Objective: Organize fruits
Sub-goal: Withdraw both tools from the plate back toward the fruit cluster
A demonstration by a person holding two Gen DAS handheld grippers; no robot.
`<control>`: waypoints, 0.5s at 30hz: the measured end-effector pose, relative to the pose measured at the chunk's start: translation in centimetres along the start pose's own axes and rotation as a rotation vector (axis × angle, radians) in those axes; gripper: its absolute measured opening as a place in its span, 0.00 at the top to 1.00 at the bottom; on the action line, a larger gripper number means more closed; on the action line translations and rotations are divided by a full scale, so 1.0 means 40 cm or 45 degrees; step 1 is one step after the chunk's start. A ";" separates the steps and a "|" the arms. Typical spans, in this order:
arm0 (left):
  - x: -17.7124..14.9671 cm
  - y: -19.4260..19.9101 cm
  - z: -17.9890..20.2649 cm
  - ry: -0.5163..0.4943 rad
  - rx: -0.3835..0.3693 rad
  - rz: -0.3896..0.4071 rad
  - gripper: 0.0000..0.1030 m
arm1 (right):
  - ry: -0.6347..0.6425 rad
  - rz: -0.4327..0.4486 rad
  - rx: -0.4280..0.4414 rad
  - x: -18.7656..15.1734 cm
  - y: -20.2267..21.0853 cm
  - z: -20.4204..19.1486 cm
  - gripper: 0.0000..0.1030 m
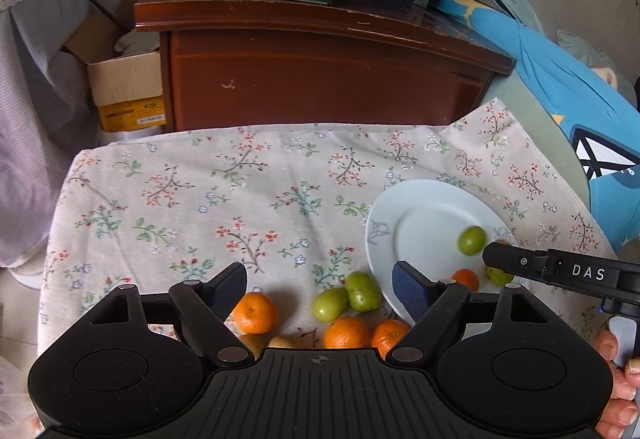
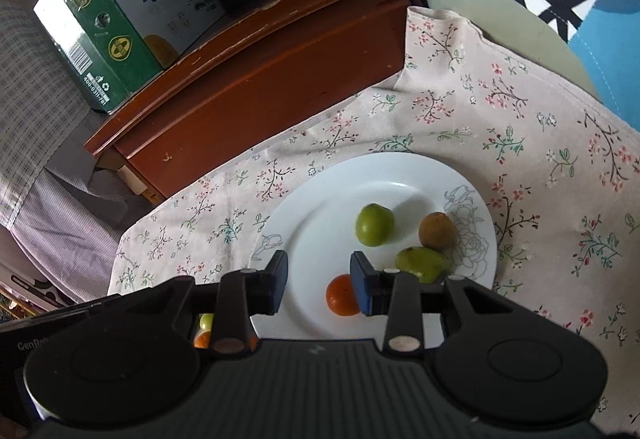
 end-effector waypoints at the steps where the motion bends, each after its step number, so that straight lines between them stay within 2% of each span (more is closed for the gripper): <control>1: -0.003 0.005 -0.006 0.000 0.007 0.003 0.21 | 0.020 -0.003 0.001 -0.005 0.002 -0.008 0.65; 8: -0.057 0.028 -0.051 0.054 0.031 -0.039 0.21 | 0.096 -0.048 0.044 -0.048 0.014 -0.055 0.65; 15: -0.116 0.042 -0.069 0.050 0.047 -0.075 0.20 | 0.116 -0.083 0.072 -0.090 0.024 -0.083 0.65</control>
Point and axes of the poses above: each gripper's, at about its wrist camera, not at the fingertips, and y roughly against the way its jaws point, z to its right, x to its top, the point moved 10 cm from there along -y, roughly the way its jaws point, and after that the axes turned 8 degrees about x, right-handed, at the moved point
